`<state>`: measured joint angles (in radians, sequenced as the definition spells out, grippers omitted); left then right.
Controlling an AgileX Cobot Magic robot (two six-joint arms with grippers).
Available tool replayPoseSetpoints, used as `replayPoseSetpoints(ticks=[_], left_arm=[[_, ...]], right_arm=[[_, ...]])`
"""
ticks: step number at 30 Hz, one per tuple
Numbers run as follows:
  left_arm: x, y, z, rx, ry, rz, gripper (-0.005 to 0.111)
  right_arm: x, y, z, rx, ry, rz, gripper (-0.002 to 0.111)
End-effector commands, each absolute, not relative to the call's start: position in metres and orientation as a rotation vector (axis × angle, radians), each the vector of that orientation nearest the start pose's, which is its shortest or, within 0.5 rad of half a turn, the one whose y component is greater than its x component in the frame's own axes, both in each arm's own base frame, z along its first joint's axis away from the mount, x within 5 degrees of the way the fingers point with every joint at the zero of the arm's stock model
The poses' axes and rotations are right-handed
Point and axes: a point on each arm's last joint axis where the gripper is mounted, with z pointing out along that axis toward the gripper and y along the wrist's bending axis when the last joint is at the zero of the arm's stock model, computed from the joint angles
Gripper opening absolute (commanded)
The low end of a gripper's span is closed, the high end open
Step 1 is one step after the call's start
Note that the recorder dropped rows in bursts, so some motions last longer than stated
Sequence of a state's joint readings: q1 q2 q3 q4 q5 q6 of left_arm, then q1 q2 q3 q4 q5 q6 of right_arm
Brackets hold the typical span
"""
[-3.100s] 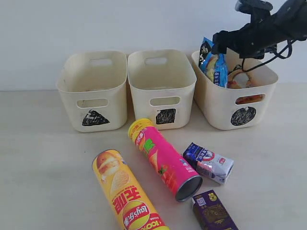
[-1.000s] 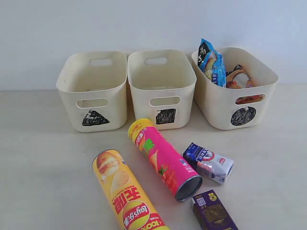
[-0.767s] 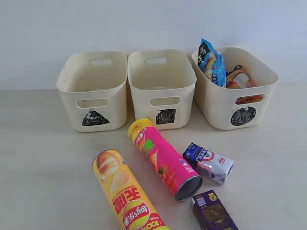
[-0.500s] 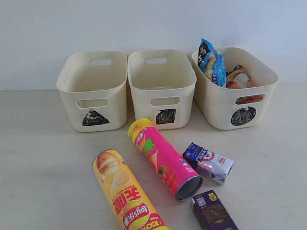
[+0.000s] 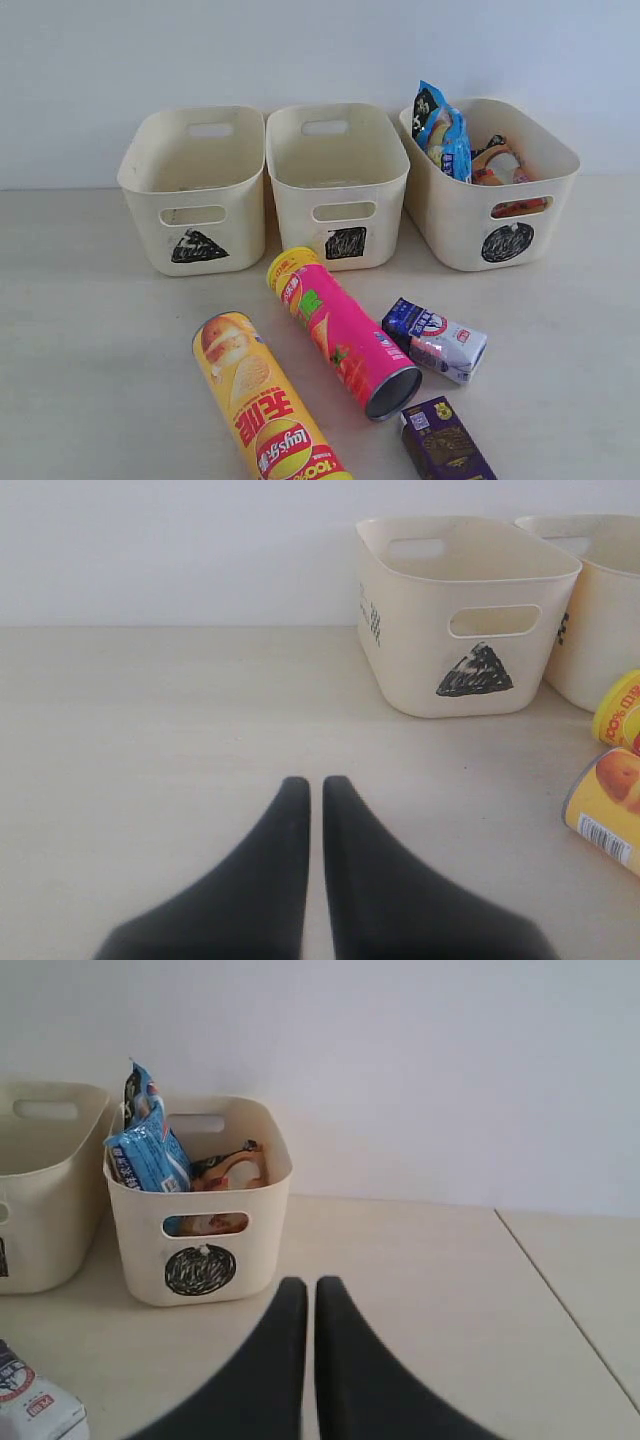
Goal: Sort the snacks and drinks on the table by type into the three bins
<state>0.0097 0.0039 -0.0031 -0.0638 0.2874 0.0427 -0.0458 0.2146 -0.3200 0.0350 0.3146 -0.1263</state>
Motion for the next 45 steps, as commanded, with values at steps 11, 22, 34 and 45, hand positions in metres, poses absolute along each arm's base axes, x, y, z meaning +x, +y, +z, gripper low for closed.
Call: replayPoseSetpoints(ticks=[11,22,34,45], left_arm=[[0.055,-0.001,0.187,-0.02,1.768,-0.028,0.004],[0.055,-0.001,0.187,-0.02,1.768,-0.028,0.004],[0.055,-0.001,0.187,-0.02,1.768,-0.028,0.004],[0.055,-0.001,0.187,-0.02,1.768,-0.028,0.004]], right_arm=[[0.051,-0.002,0.22,0.004,1.675,-0.055,0.0],[0.055,-0.002,0.188,0.062,1.76,-0.011,0.0],[0.054,-0.003,0.183,0.069,1.815,-0.017,0.0],[0.054,-0.002,0.183,0.073,1.814,-0.011,0.0]])
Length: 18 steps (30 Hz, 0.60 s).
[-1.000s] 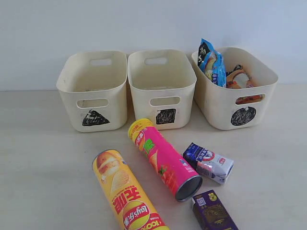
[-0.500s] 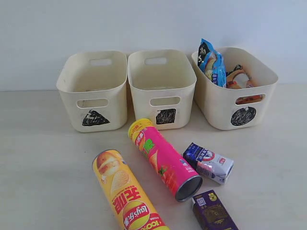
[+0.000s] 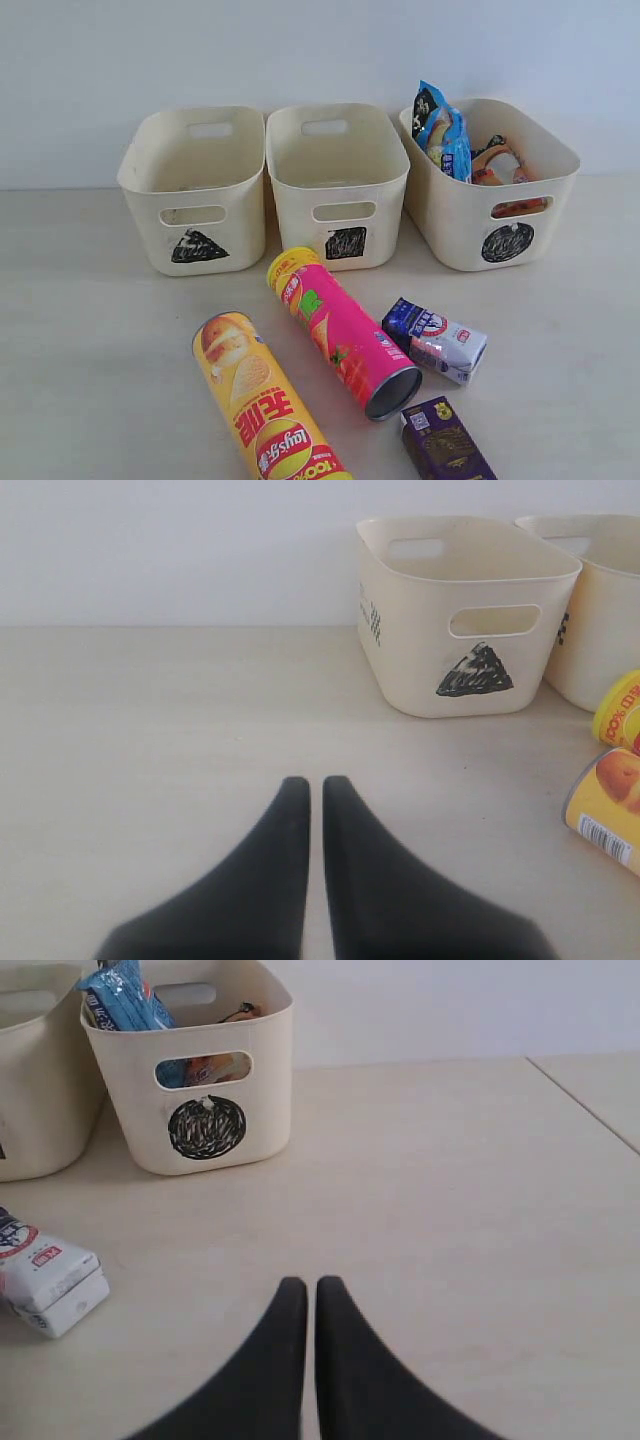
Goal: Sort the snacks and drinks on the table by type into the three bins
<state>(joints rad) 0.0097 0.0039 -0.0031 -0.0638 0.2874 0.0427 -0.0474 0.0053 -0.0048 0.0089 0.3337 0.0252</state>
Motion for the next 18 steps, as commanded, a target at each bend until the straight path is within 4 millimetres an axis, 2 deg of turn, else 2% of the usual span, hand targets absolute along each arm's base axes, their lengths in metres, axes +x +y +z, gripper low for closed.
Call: replayPoseSetpoints(ticks=[1,12,18], left_arm=[[0.055,-0.001,0.187,-0.02,1.768,-0.028,0.004],[0.055,-0.001,0.187,-0.02,1.768,-0.028,0.004],[0.056,-0.001,0.199,-0.049,1.642,-0.051,0.004]], right_arm=[[0.054,-0.002,0.183,0.073,1.814,-0.011,0.0],[0.054,-0.002,0.183,0.073,1.814,-0.011,0.0],[0.054,-0.002,0.183,0.073,1.814,-0.011,0.0]])
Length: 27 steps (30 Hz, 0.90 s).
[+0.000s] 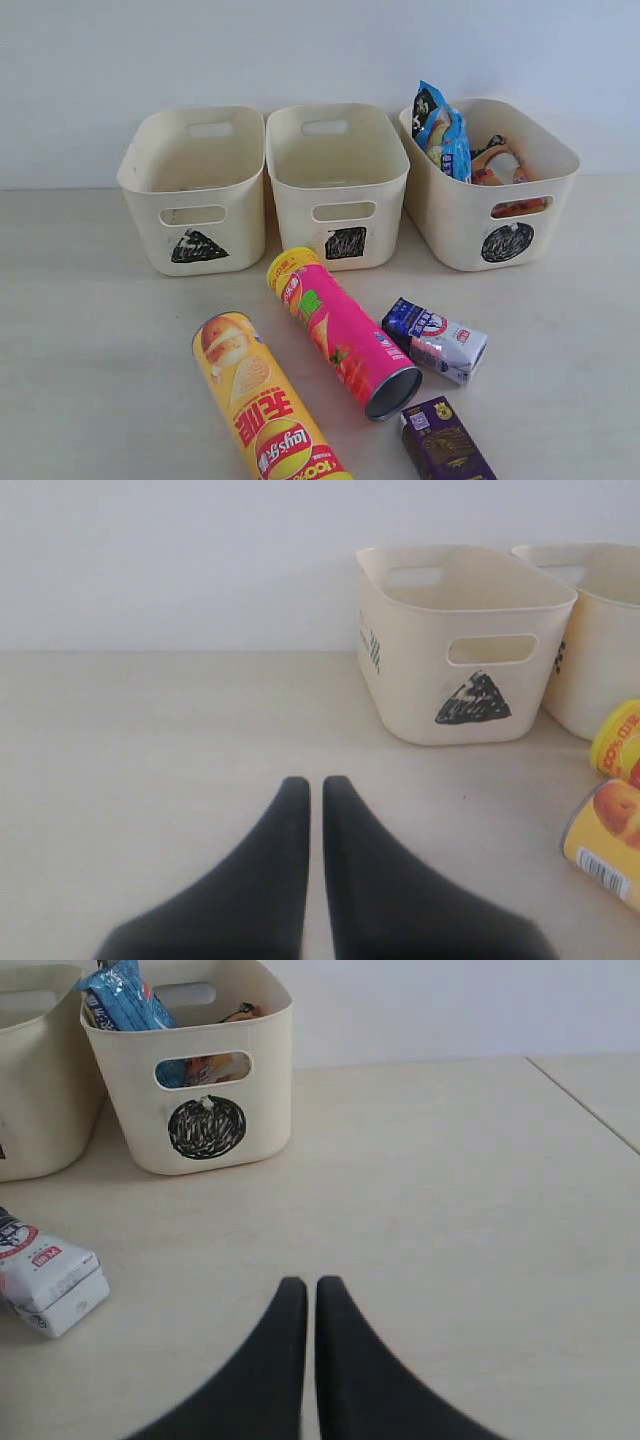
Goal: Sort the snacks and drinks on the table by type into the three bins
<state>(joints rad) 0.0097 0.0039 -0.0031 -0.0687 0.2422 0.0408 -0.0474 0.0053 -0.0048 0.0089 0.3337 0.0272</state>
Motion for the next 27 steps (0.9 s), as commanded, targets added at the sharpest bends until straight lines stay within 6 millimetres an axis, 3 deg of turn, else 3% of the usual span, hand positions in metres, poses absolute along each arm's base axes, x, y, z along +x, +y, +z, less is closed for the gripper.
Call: replayPoseSetpoints(ticks=[1,6,9,10,11,15,19,22,27], left_arm=[[0.056,0.0,0.202,-0.067,1.603,-0.064,0.004],[0.055,0.002,0.224,-0.26,1.345,-0.281,0.004],[0.045,0.003,0.25,-0.303,1.024,-0.442,0.004],[0.042,0.003,0.255,-0.295,0.984,-0.456,0.004],[0.04,0.003,0.273,-0.287,0.944,-0.465,0.004],[0.061,0.0,0.314,-0.243,1.056,-0.408,0.004],[0.109,-0.003,0.342,-0.171,1.305,-0.29,0.004],[0.141,-0.001,0.346,-0.126,1.504,-0.164,0.004],[0.172,0.006,0.345,-0.068,1.719,0.02,0.004]], right_arm=[[0.054,-0.002,0.183,0.073,1.814,-0.011,0.0],[0.054,-0.002,0.183,0.073,1.814,-0.011,0.0],[0.054,-0.002,0.183,0.073,1.814,-0.011,0.0],[0.054,-0.002,0.183,0.073,1.814,-0.011,0.0],[0.054,-0.002,0.183,0.073,1.814,-0.011,0.0],[0.054,-0.002,0.183,0.073,1.814,-0.011,0.0],[0.054,-0.002,0.183,0.073,1.814,-0.011,0.0],[0.054,-0.002,0.183,0.073,1.814,-0.011,0.0],[0.054,-0.002,0.183,0.073,1.814,-0.011,0.0]])
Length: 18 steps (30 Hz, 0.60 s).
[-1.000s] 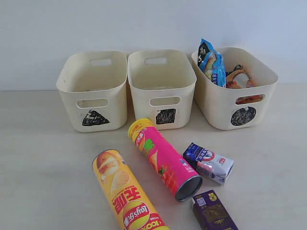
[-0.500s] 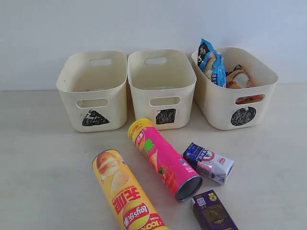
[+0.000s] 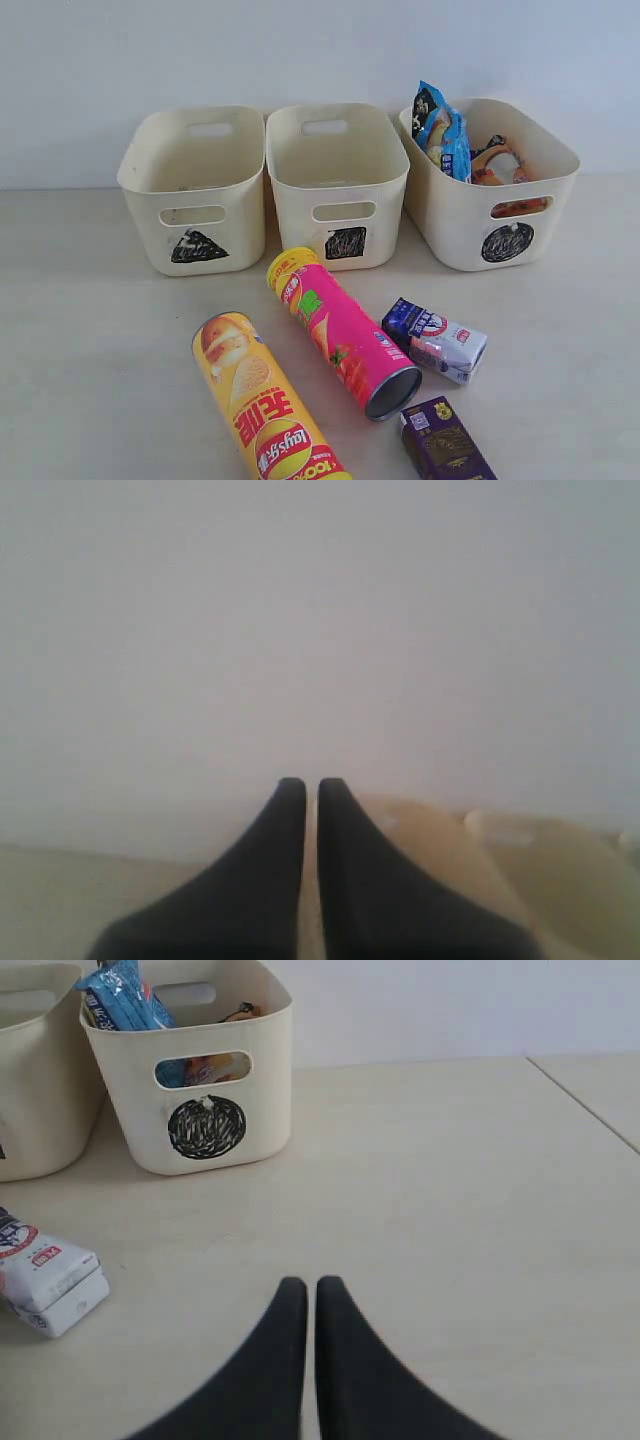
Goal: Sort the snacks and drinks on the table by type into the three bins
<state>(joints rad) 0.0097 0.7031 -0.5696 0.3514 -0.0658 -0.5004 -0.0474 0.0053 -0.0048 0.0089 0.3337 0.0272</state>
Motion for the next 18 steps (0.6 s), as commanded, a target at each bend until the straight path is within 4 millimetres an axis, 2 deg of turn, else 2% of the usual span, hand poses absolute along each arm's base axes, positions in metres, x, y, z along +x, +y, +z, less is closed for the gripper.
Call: replayPoseSetpoints(ticks=[1,5,8,11,18], left_arm=[[0.179,0.008,0.342,-0.054,1.779,0.071,0.004],[0.194,0.015,0.337,-0.01,1.949,0.202,0.004],[0.202,0.015,0.334,0.015,2.069,0.226,0.004],[0.21,0.009,0.333,0.074,2.152,0.161,0.004],[0.221,-0.029,0.329,0.331,2.364,-0.071,0.004]], right_arm=[[0.054,-0.002,0.183,0.073,1.814,-0.011,0.0],[0.054,-0.002,0.183,0.073,1.814,-0.011,0.0],[0.054,-0.002,0.183,0.073,1.814,-0.011,0.0],[0.054,-0.002,0.183,0.073,1.814,-0.011,0.0],[0.054,-0.002,0.183,0.073,1.814,-0.011,0.0]])
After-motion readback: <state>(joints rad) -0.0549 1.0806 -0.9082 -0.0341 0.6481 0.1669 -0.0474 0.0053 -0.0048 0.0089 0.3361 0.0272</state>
